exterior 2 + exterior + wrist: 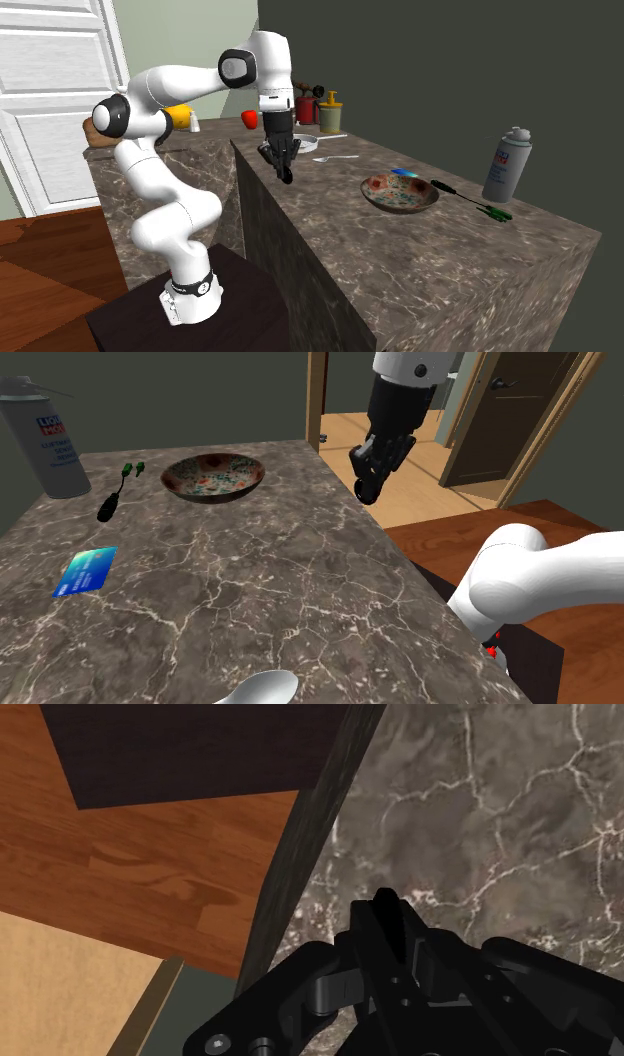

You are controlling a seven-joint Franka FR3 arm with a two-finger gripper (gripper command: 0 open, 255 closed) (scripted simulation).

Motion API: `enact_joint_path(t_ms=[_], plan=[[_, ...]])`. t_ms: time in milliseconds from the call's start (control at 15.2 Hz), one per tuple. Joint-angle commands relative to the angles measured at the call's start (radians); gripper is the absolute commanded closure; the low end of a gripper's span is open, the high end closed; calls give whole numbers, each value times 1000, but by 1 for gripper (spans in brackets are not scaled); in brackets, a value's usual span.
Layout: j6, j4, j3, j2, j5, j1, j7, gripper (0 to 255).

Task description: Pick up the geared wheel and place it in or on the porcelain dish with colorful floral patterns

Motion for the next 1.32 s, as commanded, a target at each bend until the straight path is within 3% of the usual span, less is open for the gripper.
enact_joint_path(t_ms=[0,858,1254], plan=[[-23,33,-5,10,-5,-3,1,255],[-164,268,-23,105,-35,-26,11,255],[-87,418,69,325,-54,-79,63,255]])
